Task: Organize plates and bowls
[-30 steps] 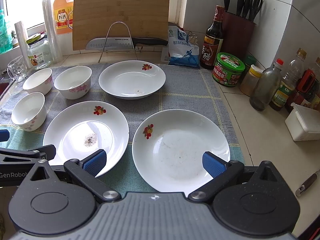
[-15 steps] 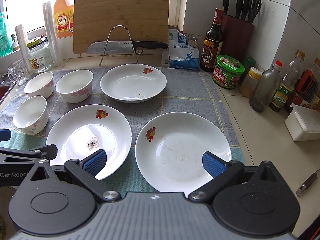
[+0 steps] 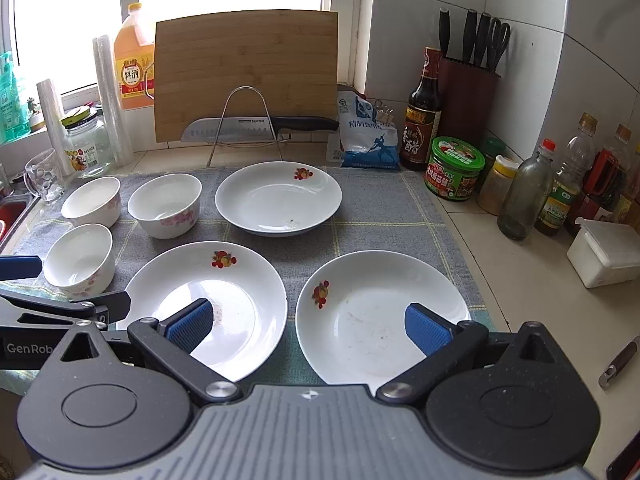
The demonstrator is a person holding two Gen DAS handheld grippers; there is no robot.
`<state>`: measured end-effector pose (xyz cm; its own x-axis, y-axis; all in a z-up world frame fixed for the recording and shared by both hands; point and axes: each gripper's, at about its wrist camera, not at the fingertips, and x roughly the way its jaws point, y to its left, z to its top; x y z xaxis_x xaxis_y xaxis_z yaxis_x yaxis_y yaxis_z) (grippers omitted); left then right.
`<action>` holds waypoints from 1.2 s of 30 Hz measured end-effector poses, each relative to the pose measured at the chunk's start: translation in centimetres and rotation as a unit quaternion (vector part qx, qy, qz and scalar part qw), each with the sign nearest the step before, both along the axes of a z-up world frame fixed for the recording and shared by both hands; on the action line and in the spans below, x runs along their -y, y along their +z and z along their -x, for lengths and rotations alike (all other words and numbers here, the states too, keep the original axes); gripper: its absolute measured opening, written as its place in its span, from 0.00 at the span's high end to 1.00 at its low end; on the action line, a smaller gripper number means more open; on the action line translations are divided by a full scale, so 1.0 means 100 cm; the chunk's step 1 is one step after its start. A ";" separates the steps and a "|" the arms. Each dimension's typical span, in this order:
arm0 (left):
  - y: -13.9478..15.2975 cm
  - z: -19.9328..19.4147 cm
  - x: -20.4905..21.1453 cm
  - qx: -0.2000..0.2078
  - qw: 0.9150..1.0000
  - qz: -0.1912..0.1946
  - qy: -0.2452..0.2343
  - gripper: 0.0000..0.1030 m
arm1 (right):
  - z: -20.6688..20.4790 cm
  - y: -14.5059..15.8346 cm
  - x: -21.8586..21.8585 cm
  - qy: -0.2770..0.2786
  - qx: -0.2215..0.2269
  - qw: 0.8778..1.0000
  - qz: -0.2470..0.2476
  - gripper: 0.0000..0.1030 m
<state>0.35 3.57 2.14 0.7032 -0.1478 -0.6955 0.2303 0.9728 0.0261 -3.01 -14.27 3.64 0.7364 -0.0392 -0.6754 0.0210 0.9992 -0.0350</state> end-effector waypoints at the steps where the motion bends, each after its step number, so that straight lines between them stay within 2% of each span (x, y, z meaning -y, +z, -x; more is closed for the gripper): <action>1: 0.000 0.000 -0.004 -0.001 1.000 0.006 -0.003 0.01 | 0.002 0.000 -0.002 -0.005 0.004 1.000 0.003 0.00; 6: 0.001 -0.001 -0.023 0.004 0.999 0.026 -0.022 0.01 | 0.014 0.001 -0.005 -0.021 0.024 0.999 0.019 0.00; 9: -0.003 -0.004 -0.030 -0.006 0.999 0.037 -0.039 0.01 | 0.023 -0.002 0.000 -0.028 0.033 0.999 0.022 0.00; 13: -0.005 -0.002 -0.033 0.003 0.998 0.036 -0.046 0.01 | 0.035 -0.010 0.010 -0.032 0.029 0.999 0.023 0.00; 22: -0.007 0.002 -0.031 0.009 0.996 0.053 -0.068 0.01 | 0.037 -0.051 0.037 -0.051 -0.014 0.999 0.008 0.00; 29: -0.010 -0.005 -0.032 0.000 0.995 0.088 -0.048 0.01 | 0.024 -0.086 0.057 -0.047 -0.041 0.998 0.004 0.00; 36: -0.012 -0.016 -0.015 -0.018 0.995 0.086 -0.042 0.01 | 0.003 -0.112 0.080 -0.039 -0.066 0.997 -0.009 0.00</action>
